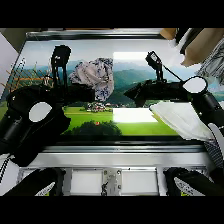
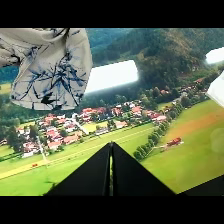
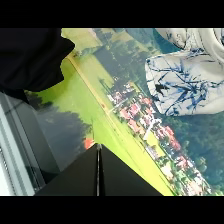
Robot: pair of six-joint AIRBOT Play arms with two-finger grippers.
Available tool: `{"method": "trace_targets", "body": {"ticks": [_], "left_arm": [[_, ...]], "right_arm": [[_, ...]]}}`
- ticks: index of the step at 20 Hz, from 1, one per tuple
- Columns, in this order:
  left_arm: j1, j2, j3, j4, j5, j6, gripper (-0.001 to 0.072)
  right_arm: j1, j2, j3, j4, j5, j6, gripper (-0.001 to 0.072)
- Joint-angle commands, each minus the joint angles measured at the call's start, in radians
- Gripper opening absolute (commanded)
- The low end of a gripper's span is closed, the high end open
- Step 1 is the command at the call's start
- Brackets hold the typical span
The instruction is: Fold the clothes and pants, and hang the long-sleeved shirts on hangers.
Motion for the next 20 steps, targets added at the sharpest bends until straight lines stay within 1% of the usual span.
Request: {"method": "trace_targets", "body": {"ticks": [1, 11, 12, 14, 16, 17, 18, 19, 20], "left_arm": [[-0.001, 0.000, 0.000, 0.000, 0.000, 0.000, 0.0023], [-0.001, 0.000, 0.000, 0.002, 0.006, 0.002, 0.0023], [0.000, 0.000, 0.000, 0.017, 0.004, 0.003, 0.0023], [0.000, 0.000, 0.000, 0.107, -0.014, 0.014, 0.0023], [0.012, 0.000, 0.000, 0.219, -0.084, 0.015, 0.0024], [0.032, -0.001, 0.000, 0.259, -0.134, 0.029, 0.0106], [0.062, -0.004, 0.000, 0.280, -0.176, 0.058, 0.0510], [0.109, -0.014, 0.000, 0.293, -0.219, 0.070, 0.0708], [0.167, -0.035, 0.000, 0.294, -0.269, 0.096, 0.0708]], "right_arm": [[0.001, -0.001, 0.000, 0.000, 0.000, 0.000, 0.0030], [0.001, -0.001, 0.000, 0.000, 0.000, 0.000, 0.0030], [0.001, -0.001, 0.000, 0.000, 0.001, 0.000, 0.0030], [0.001, -0.001, 0.000, 0.000, 0.000, 0.000, 0.0030], [0.001, -0.001, 0.000, 0.000, 0.000, 0.000, 0.0030], [0.001, -0.001, 0.000, 0.000, 0.001, 0.000, 0.0030], [0.001, -0.001, 0.000, 0.000, 0.000, 0.000, 0.0030], [0.001, -0.001, 0.000, 0.000, 0.000, 0.000, 0.0030], [0.001, -0.001, 0.000, 0.000, 0.000, 0.000, 0.0030]]}}
